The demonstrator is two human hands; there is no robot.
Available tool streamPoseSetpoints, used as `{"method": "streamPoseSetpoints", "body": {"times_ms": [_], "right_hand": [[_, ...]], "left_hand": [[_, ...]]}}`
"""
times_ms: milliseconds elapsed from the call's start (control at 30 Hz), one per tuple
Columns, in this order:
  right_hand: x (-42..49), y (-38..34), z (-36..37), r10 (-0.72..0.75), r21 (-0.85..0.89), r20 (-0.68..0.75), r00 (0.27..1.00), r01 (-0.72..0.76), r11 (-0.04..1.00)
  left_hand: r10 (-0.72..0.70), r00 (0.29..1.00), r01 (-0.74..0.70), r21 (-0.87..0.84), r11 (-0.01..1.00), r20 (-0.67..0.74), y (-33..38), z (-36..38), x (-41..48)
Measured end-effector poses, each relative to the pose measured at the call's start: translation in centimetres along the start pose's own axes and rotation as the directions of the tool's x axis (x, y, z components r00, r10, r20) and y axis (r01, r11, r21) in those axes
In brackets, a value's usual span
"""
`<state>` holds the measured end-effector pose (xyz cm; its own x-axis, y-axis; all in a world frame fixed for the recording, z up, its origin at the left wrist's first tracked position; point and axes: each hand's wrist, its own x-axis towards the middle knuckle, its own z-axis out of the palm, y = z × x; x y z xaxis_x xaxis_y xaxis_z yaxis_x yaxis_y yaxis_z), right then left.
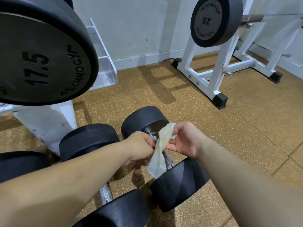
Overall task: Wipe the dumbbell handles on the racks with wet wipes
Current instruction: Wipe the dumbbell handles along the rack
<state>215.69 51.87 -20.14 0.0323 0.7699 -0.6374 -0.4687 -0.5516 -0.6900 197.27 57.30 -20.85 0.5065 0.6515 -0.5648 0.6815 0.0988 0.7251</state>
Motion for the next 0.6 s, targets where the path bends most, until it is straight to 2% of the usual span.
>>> {"method": "streamPoseSetpoints", "body": {"times_ms": [33,67,133,167,233,300,333,500,600], "right_hand": [[0.2,0.0,0.2,-0.001,-0.023,-0.002,1.000,0.001,1.000],[0.4,0.0,0.3,-0.007,-0.053,-0.004,1.000,0.007,0.999],[0.6,-0.2,0.5,-0.025,-0.121,-0.029,0.999,0.022,0.992],[0.7,-0.2,0.6,-0.036,-0.136,-0.039,0.999,0.030,0.990],[0.7,-0.3,0.6,-0.049,-0.145,-0.044,0.998,0.042,0.989],[0.7,-0.3,0.6,-0.045,-0.132,-0.026,0.999,0.041,0.990],[0.7,-0.3,0.6,-0.037,-0.130,-0.027,0.999,0.033,0.991],[0.5,0.0,0.1,0.028,-0.096,-0.178,0.984,-0.046,0.994],[-0.2,-0.3,-0.4,0.022,-0.104,-0.177,0.984,-0.041,0.994]], "left_hand": [[0.010,0.999,-0.017,-0.150,0.989,-0.049,0.4,0.1,0.2],[-0.006,0.999,-0.005,-0.329,0.944,-0.033,0.7,0.3,0.2],[-0.040,0.996,0.080,-0.587,0.805,0.082,1.4,0.4,0.2],[-0.053,0.991,0.119,-0.620,0.775,0.124,1.6,0.3,0.2],[-0.061,0.986,0.137,-0.555,0.821,0.153,1.4,0.3,0.3],[-0.020,0.993,0.079,-0.543,0.836,0.113,1.3,0.4,0.2],[-0.007,0.996,0.057,-0.588,0.807,0.087,1.2,0.3,0.1],[-0.010,1.000,-0.006,-0.707,0.707,-0.018,1.2,-1.1,0.6],[0.010,0.998,-0.052,-0.666,0.744,-0.067,1.1,-1.6,0.4]]}}
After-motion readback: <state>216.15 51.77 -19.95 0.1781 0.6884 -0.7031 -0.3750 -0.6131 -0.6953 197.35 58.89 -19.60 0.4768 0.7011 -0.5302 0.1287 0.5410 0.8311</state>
